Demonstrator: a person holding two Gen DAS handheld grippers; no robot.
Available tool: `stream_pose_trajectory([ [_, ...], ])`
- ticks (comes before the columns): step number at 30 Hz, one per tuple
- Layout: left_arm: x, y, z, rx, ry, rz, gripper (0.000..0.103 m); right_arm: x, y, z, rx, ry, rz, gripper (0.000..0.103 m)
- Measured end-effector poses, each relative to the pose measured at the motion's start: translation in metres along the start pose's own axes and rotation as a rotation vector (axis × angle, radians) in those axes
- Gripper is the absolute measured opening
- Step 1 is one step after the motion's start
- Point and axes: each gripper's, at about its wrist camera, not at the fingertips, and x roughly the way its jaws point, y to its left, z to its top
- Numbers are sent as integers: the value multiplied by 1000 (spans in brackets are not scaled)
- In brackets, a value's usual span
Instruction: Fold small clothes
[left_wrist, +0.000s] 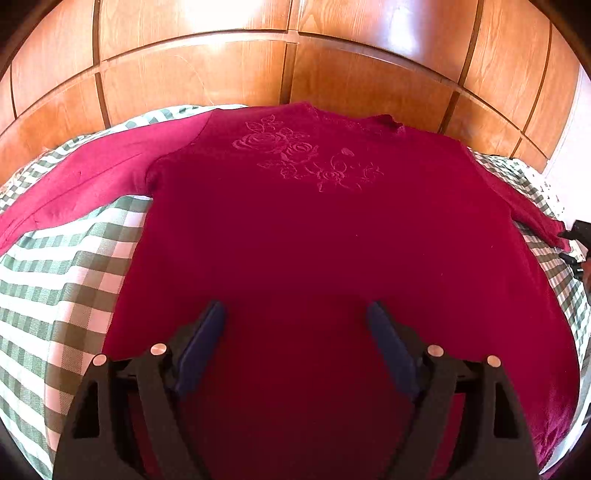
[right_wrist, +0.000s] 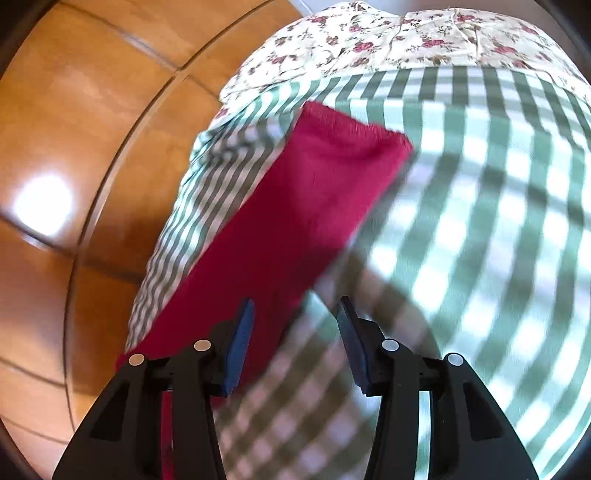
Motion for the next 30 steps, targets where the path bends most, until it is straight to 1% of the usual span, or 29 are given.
stream_pose_trajectory([
  [1, 0, 0, 0, 1, 0, 1, 82, 6, 3, 5, -12, -4, -25, 44],
  [3, 1, -2, 1, 3, 1, 5, 83, 12, 10, 13, -49, -6, -77, 22],
  [5, 1, -4, 2, 7, 1, 6, 85, 11, 25, 17, -122, -11, -94, 8],
  [7, 3, -5, 2, 10, 3, 4, 87, -3, 45, 16, -216, -37, -60, 8],
  [8, 3, -6, 2, 12, 4, 3, 88, -13, 65, 12, -282, -49, -31, 8],
  [10, 5, -6, 3, 13, 5, 2, 88, -28, 99, 0, -398, -65, 16, 8],
  [12, 5, -5, 3, 9, 4, -5, 89, -44, 139, -21, -515, -73, 86, 8],
  [13, 4, -3, 2, 8, 4, -9, 89, -51, 163, -35, -574, -73, 132, 8],
  [15, 4, -2, 2, 4, 2, -17, 89, -57, 195, -58, -649, -62, 197, 8],
  [16, 4, -2, 2, 2, 2, -21, 89, -60, 217, -77, -696, -44, 246, 8],
  [17, 4, -2, 2, 0, 1, -25, 90, -61, 229, -92, -726, -33, 274, 8],
  [19, 4, -1, 2, -2, 2, -32, 91, -63, 257, -125, -789, -1, 340, 8],
  [21, 4, -1, 2, -4, 2, -38, 91, -56, 288, -170, -857, 63, 415, 6],
  [22, 4, -1, 2, -5, 2, -41, 92, -54, 295, -184, -877, 83, 433, 6],
  [23, 4, -1, 2, -6, 2, -44, 93, -50, 306, -209, -906, 119, 457, 6],
  [27, 4, 2, 3, -17, 5, -72, 93, -34, 326, -280, -1006, 241, 498, 6],
  [28, 4, 3, 3, -18, 8, -76, 93, -29, 329, -296, -1034, 278, 507, 8],
  [29, 3, 4, 4, -19, 12, -82, 93, -30, 327, -304, -1042, 306, 517, 20],
  [30, 2, 5, 5, -23, 16, -90, 93, -27, 329, -308, -1038, 326, 524, 59],
])
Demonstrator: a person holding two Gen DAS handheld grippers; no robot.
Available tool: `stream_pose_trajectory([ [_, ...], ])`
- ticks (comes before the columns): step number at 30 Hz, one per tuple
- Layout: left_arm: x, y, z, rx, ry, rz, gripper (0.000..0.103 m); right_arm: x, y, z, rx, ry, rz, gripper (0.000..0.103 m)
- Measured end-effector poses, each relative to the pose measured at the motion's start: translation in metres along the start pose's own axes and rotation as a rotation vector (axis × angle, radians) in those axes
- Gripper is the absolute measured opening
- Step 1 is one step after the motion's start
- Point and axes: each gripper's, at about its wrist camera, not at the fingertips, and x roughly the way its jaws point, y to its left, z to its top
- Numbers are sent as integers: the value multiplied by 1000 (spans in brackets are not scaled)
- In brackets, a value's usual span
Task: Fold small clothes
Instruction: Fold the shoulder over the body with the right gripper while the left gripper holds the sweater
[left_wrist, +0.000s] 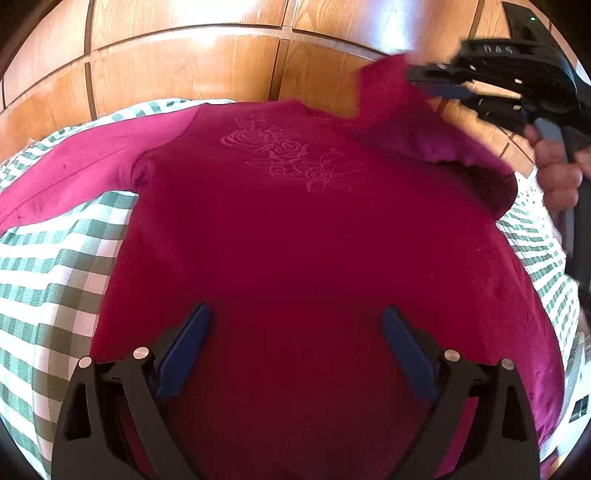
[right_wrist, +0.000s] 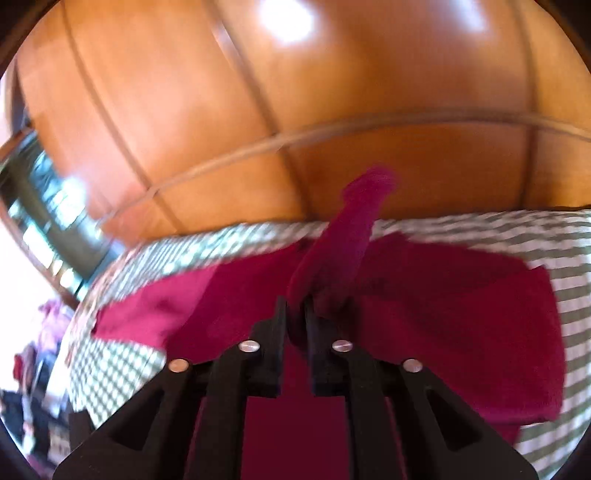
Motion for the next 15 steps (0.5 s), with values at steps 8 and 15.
stream_pose_trajectory([
  [8, -12, 23, 31, -135, -7, -109, 70, -42, -36, -48, 99, -29, -10, 87],
  [15, 12, 30, 75, -196, 17, -155, 67, -55, -91, -111, 238, 27, -92, 87],
])
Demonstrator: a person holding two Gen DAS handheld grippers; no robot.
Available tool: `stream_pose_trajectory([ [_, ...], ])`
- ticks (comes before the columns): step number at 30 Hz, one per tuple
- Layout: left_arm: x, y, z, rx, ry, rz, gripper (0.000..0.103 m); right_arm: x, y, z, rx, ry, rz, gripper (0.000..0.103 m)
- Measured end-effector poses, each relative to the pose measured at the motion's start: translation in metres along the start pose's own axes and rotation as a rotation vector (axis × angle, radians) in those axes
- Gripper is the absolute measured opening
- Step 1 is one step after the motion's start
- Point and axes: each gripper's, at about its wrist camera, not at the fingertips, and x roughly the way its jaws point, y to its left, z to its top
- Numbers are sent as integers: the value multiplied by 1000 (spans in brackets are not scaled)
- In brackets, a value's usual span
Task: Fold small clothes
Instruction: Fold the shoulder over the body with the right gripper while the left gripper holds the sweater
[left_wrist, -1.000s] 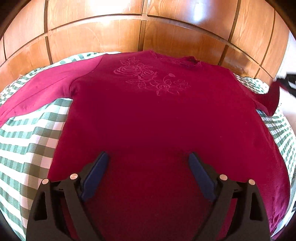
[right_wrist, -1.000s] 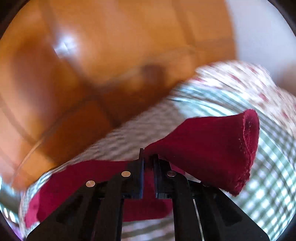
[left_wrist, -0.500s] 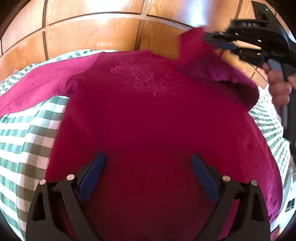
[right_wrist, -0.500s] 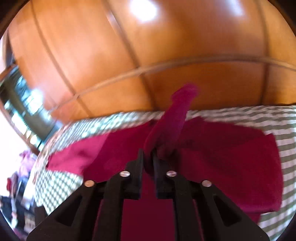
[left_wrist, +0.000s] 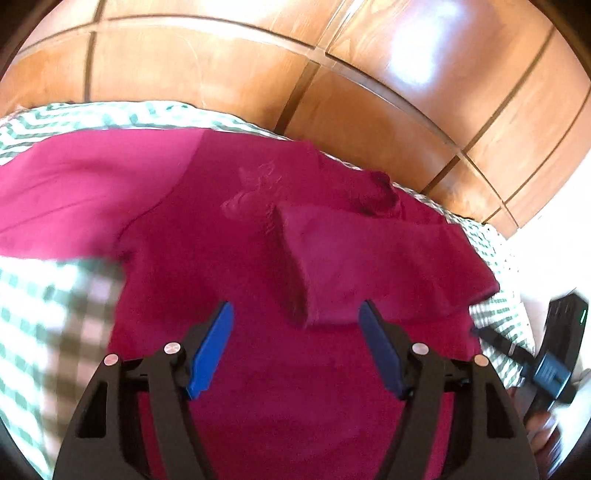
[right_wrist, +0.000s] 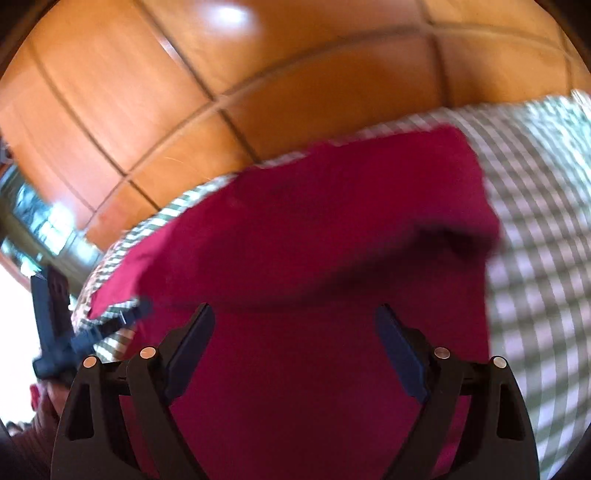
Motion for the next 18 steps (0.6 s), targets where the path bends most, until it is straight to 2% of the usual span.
stream_pose_trajectory([
  [3, 17, -3, 12, -11, 46, -36, 57, -2, -19, 1, 61, -22, -3, 87],
  [4, 25, -7, 18, -10, 57, -52, 40, -3, -21, 4, 73, -33, -1, 87],
  [5, 33, -10, 22, -10, 74, -65, 16, -3, -25, 8, 84, -44, 2, 87],
  [6, 37, -14, 27, -7, 80, -62, 10, -3, -28, 13, 92, -52, 4, 87],
  [7, 37, -18, 33, 6, 68, -55, 7, -3, -30, 16, 97, -57, 3, 87],
  [10, 17, -27, 52, 20, -18, -83, 6, 1, -36, 30, 109, -79, 8, 87],
  [13, -15, -31, 84, 23, -130, -81, 6, 4, -39, 47, 125, -120, 2, 87],
  [14, -24, -30, 90, 31, -161, -65, 6, 5, -42, 51, 139, -130, 8, 87],
  [16, -28, -28, 94, 45, -168, -37, 6, 11, -46, 50, 158, -119, 11, 89],
  [18, -19, -25, 91, 77, -152, 46, 6, 25, -45, 42, 136, -73, -14, 90],
])
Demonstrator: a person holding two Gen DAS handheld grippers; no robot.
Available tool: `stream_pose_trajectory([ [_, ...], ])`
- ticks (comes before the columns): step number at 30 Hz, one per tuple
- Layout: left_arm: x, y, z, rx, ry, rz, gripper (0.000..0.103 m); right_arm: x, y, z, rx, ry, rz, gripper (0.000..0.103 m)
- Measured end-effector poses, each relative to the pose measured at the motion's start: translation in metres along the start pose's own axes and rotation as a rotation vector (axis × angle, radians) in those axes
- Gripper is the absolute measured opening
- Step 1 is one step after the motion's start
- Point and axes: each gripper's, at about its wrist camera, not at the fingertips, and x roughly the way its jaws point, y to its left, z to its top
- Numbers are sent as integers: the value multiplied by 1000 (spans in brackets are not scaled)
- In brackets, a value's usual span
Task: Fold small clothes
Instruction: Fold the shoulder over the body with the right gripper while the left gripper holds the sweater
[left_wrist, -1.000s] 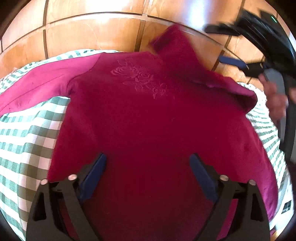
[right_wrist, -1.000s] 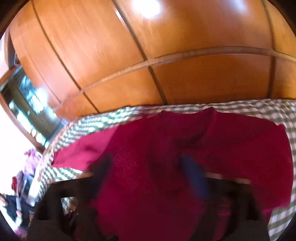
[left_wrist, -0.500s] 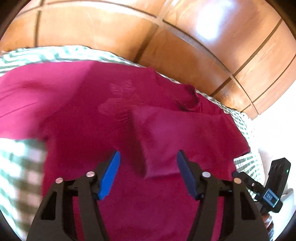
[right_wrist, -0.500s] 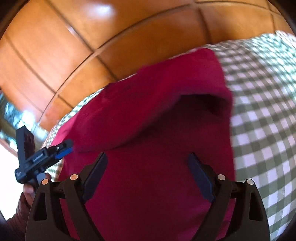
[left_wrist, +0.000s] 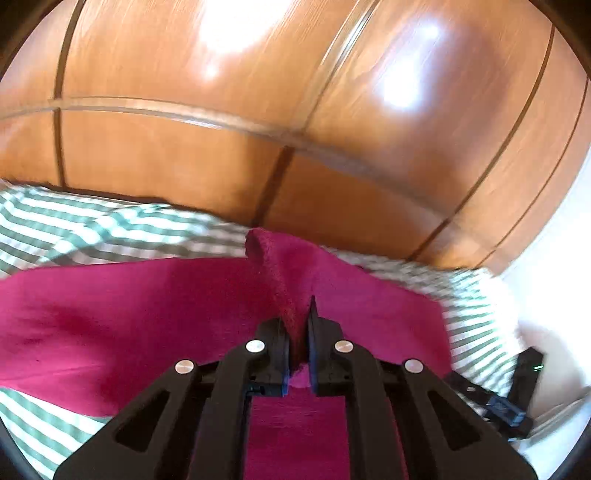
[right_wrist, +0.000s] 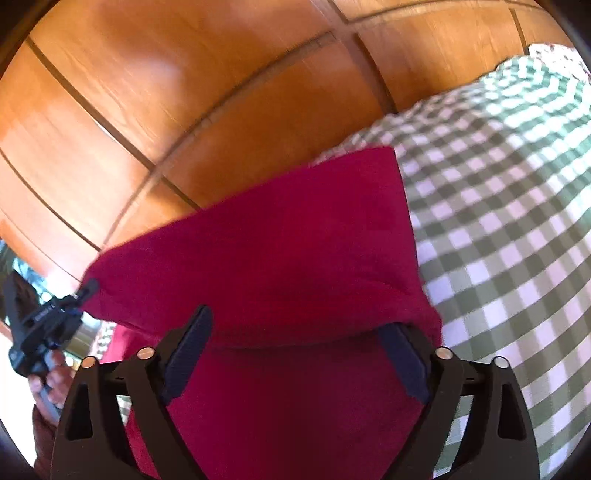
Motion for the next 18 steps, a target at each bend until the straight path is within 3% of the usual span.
stream_pose_trajectory([
  [4, 34, 13, -24, 31, 110, 109, 9, -3, 14, -13, -79, 34, -45, 90],
  [6, 45, 21, -39, 34, 138, 151, 17, -10, 24, -16, -114, 64, -37, 90],
  [8, 48, 28, -45, -6, 133, 163, 34, -21, 36, -17, -183, 60, -40, 90],
  [11, 47, 33, -48, -33, 116, 170, 39, -27, 57, -6, -254, -21, -106, 90],
  [14, 49, 34, -47, -21, 101, 233, 40, -8, 60, 8, -247, -51, -186, 90],
  [18, 37, 51, -50, -49, 85, 275, 40, 40, 37, -2, -275, 47, -317, 94],
])
